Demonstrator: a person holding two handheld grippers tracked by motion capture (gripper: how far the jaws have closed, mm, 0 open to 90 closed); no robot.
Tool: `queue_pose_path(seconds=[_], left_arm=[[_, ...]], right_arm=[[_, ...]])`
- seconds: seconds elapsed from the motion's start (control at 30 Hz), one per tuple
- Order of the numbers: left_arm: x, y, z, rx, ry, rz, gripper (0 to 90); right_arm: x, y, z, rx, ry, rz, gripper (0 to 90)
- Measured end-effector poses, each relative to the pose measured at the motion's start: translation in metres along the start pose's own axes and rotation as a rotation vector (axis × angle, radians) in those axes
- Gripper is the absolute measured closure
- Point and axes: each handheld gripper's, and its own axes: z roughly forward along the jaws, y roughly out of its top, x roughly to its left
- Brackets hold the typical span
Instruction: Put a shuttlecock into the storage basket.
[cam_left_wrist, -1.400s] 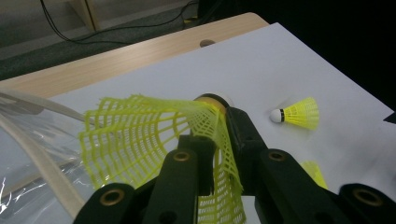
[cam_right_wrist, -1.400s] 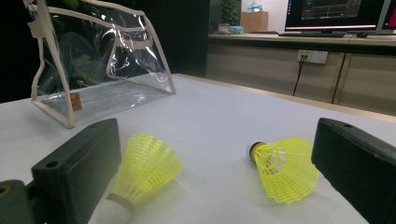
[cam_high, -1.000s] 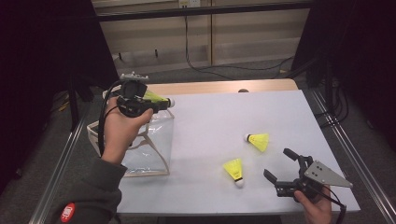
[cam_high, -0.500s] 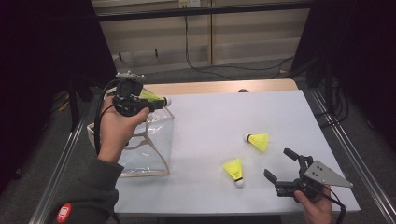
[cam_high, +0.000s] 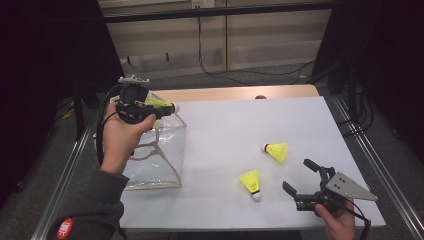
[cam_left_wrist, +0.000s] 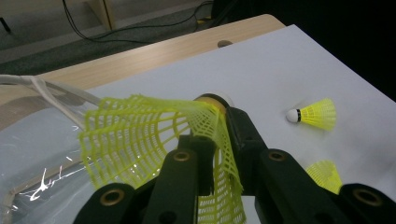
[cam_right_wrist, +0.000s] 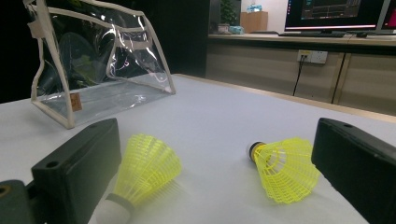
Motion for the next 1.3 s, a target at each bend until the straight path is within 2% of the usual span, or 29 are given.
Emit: queue_pose_path(seconds=[0.8, 1.3], left_arm=[[0.013, -0.003, -0.008, -0.009, 0.028, -0.018, 82.1], [0.021, -0.006, -0.012, 0.002, 0.041, -0.03, 82.1]], right_arm=[[0.0, 0.0, 0.0, 0.001, -0.001, 0.001, 1.3], [0.0, -0.001, 0.0, 0.004, -0.004, 0.002, 1.4]])
